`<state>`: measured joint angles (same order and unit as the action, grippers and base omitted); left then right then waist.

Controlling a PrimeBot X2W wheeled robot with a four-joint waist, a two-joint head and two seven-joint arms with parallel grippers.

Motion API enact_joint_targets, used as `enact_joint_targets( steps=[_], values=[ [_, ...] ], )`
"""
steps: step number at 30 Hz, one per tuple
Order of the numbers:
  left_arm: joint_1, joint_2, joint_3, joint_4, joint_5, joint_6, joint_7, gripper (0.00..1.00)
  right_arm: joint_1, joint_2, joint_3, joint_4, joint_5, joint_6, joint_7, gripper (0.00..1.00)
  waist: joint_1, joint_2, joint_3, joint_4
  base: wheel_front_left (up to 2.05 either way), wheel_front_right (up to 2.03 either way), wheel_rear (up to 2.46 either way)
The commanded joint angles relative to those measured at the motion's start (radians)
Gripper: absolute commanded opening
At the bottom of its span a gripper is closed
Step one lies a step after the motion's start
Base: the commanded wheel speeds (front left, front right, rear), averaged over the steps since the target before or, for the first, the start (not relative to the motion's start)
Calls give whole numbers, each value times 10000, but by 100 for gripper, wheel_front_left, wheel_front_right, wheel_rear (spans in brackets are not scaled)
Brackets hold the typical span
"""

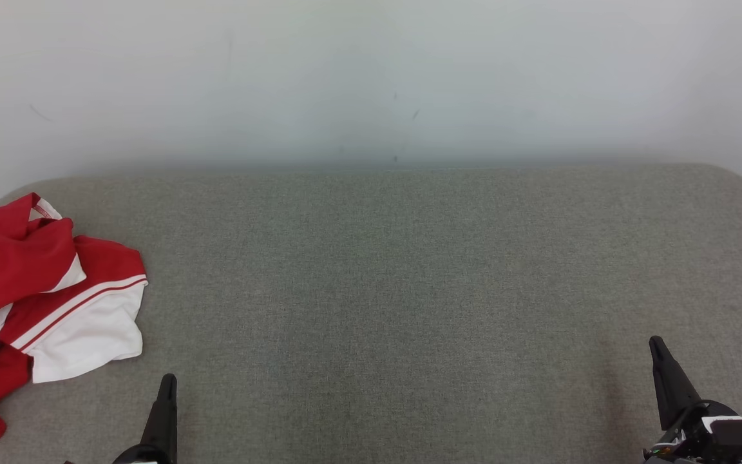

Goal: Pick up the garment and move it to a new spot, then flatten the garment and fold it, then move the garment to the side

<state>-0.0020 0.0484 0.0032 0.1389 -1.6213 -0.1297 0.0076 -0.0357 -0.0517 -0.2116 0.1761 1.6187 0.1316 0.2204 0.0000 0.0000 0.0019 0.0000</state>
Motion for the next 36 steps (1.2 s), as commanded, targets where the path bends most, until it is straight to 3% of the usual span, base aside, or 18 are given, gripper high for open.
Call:
enact_joint_targets(
  steps=[1,21,22,36],
  values=[
    [-87,40,-4,-44,-72,-29,10,0,5,20,-7,2,-43,-21,2,0,0,0,0,0,0,0,0],
    [-87,40,-4,-44,-72,-20,10,0,5,20,-7,2,-43,-21,2,0,0,0,0,0,0,0,0],
    [0,0,0,0,1,-12,-2,100,0,0,1,0,-1,0,-1,100,0,0,0,0,0,0,0],
    [61,-24,-30,192,795,-11,-401,100,187,35,547,236,-598,0,-715,100,1,0,18,2,0,0,0]
  ],
)
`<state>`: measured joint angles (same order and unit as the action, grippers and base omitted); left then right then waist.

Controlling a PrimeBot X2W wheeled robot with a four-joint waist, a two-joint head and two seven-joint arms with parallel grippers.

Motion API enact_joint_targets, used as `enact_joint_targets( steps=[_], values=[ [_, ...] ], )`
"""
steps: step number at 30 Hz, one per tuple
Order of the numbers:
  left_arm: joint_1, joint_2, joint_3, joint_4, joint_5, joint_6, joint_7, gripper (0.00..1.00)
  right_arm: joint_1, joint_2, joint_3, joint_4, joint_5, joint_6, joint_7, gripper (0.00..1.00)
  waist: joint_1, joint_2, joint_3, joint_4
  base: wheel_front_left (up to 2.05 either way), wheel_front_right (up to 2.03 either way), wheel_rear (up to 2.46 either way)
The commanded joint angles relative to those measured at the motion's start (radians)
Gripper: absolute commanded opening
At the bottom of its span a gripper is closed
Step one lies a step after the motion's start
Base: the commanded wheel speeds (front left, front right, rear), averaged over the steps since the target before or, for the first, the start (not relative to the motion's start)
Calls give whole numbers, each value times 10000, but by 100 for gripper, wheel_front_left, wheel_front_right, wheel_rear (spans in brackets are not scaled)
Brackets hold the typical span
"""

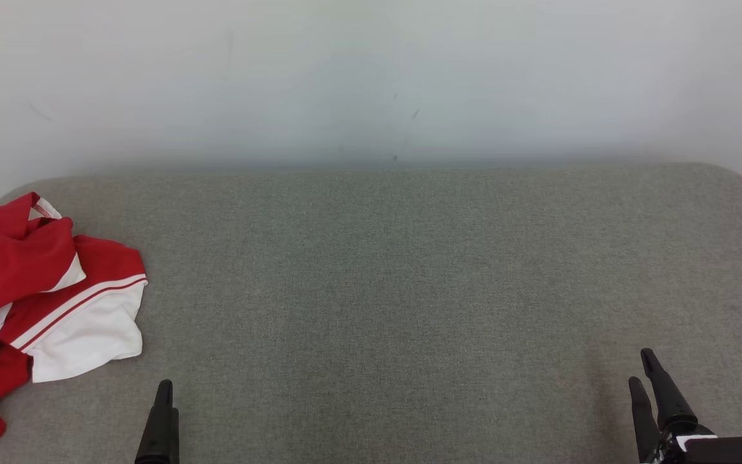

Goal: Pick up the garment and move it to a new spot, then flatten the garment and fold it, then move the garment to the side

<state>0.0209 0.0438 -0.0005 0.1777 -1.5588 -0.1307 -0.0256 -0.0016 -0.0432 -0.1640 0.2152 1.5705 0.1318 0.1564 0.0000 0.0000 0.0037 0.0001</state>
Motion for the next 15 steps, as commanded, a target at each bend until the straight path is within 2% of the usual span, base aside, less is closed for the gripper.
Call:
enact_joint_targets(
  steps=[1,7,15],
  values=[
    [-179,23,22,-209,310,4,-105,100,-151,-50,112,-158,-207,-2,-136,100,0,0,3,0,0,0,0],
    [-224,28,6,-413,1429,198,-300,100,-133,-55,340,-200,-804,-3,-487,100,0,0,18,-3,0,0,0],
    [-203,34,-141,-685,2871,560,-541,100,-102,-60,597,-314,-2259,-4,-920,100,0,0,32,-11,0,0,0]
  ],
)
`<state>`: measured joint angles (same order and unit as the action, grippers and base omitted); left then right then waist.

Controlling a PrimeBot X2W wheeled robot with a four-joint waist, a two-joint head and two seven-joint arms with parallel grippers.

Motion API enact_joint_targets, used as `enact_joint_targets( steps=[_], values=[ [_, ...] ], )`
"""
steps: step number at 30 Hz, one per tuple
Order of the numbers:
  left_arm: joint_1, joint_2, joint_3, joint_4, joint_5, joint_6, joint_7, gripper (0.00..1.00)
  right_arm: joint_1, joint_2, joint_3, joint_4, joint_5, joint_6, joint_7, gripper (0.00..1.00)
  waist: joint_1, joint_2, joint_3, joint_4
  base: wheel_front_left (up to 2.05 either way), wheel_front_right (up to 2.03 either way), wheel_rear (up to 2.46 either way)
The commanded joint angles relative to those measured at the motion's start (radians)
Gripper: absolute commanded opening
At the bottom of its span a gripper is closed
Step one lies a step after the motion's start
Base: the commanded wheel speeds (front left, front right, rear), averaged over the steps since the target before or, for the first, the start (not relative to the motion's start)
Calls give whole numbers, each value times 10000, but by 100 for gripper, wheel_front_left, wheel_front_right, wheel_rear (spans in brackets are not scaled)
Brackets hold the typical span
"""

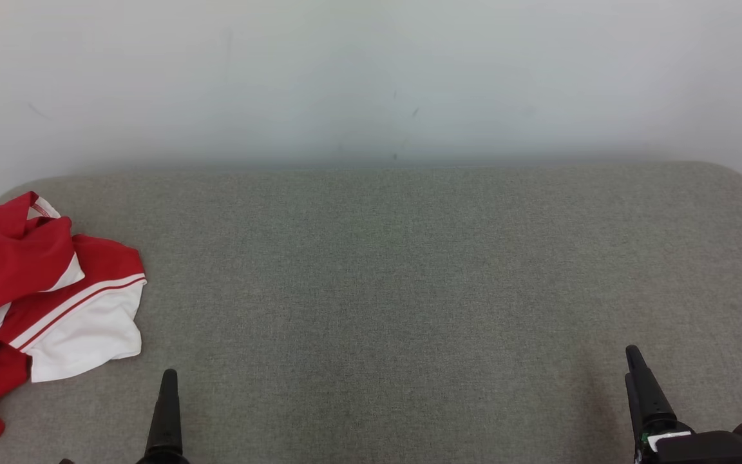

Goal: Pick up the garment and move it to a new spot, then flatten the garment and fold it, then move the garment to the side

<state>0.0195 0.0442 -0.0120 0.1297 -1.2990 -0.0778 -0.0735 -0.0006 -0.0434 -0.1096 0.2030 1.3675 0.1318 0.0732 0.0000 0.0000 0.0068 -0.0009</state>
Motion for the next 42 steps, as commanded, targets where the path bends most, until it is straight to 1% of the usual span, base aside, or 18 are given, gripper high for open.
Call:
enact_joint_targets(
  steps=[1,5,6,8,9,14,20,29,42],
  values=[
    [-185,31,-49,-228,484,84,-92,100,-105,-58,82,-210,-461,-4,-139,100,0,0,2,-1,0,0,0],
    [-169,34,-207,-325,1377,246,-204,100,-68,-60,252,-266,-1331,-5,-339,100,0,0,6,-1,0,0,0],
    [-169,34,-207,-325,1377,246,-204,100,-68,-60,252,-266,-1331,-5,-339,100,0,0,6,-1,0,0,0],
    [-152,36,-277,-368,1773,334,-258,100,-43,-61,343,-295,-1715,-5,-435,100,0,0,3,-2,0,0,0],
    [-149,37,-331,-433,2207,429,-315,100,-24,-62,429,-335,-2112,-6,-532,100,0,0,5,-2,0,0,0],
    [-156,41,-493,-516,3494,623,-441,100,14,-65,567,-421,-3189,-7,-761,100,0,0,5,0,0,0,0],
    [-140,44,-701,-538,4879,880,-591,100,116,-68,677,-477,-4195,-7,-1021,100,0,0,-8,23,0,0,0],
    [-80,50,-890,-481,6204,1125,-792,100,185,-71,755,-490,-5894,-9,-1388,100,0,0,-35,35,0,0,0],
    [-12,74,-959,-465,7787,1348,-1055,100,299,-77,989,-492,-7432,-11,-1851,100,0,0,-69,39,0,0,0]
  ],
)
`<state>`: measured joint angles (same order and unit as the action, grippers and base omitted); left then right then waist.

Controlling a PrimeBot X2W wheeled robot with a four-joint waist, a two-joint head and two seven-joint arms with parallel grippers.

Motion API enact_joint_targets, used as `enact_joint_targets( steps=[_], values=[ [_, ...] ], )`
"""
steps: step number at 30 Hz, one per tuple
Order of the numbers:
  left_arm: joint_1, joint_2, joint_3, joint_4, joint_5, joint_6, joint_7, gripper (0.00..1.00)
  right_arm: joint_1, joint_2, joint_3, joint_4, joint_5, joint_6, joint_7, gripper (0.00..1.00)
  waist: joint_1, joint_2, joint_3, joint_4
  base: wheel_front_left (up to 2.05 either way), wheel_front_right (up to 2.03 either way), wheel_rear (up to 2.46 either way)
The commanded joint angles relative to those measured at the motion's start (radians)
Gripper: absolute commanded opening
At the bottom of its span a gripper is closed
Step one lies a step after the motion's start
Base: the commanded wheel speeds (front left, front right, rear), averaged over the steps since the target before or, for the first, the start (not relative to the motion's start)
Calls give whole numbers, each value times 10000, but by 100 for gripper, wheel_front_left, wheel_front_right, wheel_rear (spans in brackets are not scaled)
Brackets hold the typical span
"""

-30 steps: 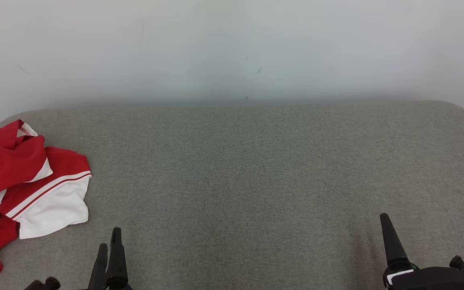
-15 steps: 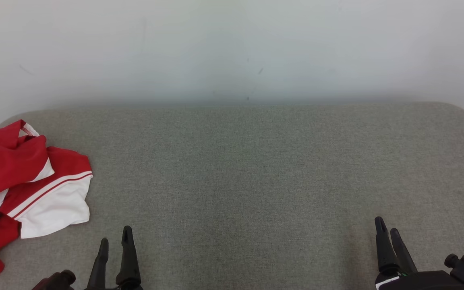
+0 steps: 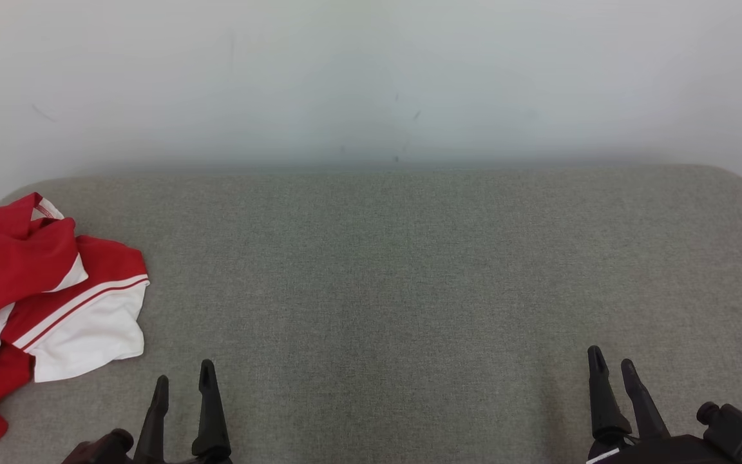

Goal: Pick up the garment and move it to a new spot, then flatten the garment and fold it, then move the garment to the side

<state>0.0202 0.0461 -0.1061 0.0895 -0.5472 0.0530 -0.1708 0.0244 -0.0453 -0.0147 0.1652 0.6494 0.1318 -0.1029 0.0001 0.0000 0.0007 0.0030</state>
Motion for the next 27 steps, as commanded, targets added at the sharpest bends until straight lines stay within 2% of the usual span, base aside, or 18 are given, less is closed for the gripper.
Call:
enact_joint_targets(
  steps=[1,27],
  values=[
    [-11,61,-20,-53,387,49,-100,100,62,-59,50,-112,-353,-11,-133,100,0,0,-9,0,0,0,0],
    [121,344,200,262,2818,-57,-538,100,331,-64,-64,8,-2653,-15,-887,100,0,0,-131,1,0,0,0]
  ],
)
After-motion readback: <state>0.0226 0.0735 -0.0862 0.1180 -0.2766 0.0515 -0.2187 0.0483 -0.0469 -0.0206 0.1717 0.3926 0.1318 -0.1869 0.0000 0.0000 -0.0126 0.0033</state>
